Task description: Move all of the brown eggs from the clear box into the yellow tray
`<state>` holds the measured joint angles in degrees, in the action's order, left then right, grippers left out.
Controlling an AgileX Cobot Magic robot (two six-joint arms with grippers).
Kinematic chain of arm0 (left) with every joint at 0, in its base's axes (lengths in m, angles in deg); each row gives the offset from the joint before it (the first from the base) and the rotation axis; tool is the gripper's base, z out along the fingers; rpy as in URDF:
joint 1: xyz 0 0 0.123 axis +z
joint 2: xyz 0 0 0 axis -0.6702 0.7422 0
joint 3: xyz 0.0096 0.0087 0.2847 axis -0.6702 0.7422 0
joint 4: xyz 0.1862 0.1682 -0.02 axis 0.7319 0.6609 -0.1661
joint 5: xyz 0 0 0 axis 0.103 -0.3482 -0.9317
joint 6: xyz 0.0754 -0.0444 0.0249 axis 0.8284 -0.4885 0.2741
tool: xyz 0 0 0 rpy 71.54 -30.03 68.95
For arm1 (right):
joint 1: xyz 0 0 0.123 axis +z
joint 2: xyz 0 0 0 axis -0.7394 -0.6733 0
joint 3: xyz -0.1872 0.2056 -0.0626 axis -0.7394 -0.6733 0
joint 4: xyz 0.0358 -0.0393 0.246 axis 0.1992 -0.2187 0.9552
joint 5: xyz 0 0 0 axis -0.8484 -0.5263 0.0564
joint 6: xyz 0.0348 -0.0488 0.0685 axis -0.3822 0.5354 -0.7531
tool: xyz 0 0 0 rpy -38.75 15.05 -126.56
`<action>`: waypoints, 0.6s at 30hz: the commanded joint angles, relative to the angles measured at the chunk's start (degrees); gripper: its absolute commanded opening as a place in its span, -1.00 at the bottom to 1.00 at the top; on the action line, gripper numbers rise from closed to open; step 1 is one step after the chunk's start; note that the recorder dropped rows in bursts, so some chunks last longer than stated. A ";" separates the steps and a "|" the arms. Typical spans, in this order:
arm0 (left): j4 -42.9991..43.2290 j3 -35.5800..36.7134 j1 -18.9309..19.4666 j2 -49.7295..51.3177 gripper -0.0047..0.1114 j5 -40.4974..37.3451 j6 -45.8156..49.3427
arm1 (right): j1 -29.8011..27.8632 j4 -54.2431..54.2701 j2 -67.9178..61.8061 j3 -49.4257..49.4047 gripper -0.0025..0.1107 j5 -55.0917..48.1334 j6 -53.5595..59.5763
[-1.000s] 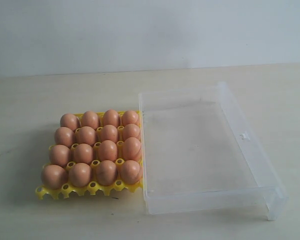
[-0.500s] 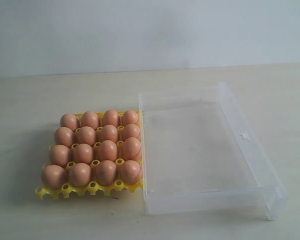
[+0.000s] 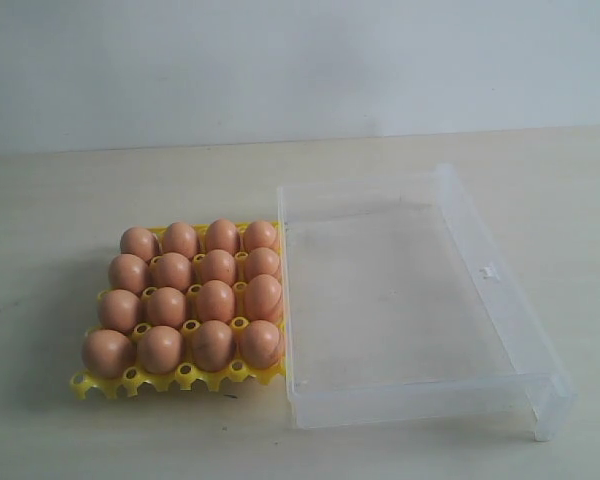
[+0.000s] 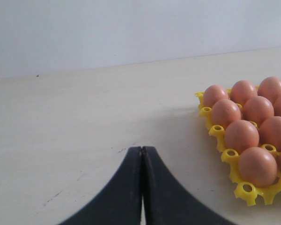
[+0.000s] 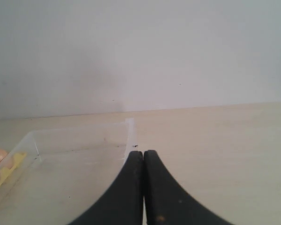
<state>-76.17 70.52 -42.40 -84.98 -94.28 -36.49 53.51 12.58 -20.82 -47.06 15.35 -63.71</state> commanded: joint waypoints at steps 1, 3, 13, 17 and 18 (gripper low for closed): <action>-0.28 -0.26 -0.34 0.16 -0.92 0.20 -0.23 | -1.51 -0.42 0.36 -0.27 -0.96 0.67 0.27; -0.28 -0.26 -0.34 0.16 -0.92 0.20 -0.12 | -2.16 -0.42 0.36 -0.27 -0.96 0.67 0.27; -0.28 -0.26 -0.34 0.16 -0.92 0.20 -0.23 | -2.97 -0.42 0.36 -0.27 -0.96 0.76 0.27; -0.28 -0.26 -0.34 0.16 -0.92 0.20 -0.23 | -2.97 -0.42 0.36 -0.27 -0.96 0.76 0.27; -0.28 -0.26 -0.34 0.16 -0.92 0.20 -0.23 | -2.97 -0.42 0.36 -0.27 -0.96 0.76 0.27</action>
<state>-76.17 70.52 -42.40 -84.98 -94.28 -36.49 50.88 12.58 -20.82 -47.06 15.39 -63.71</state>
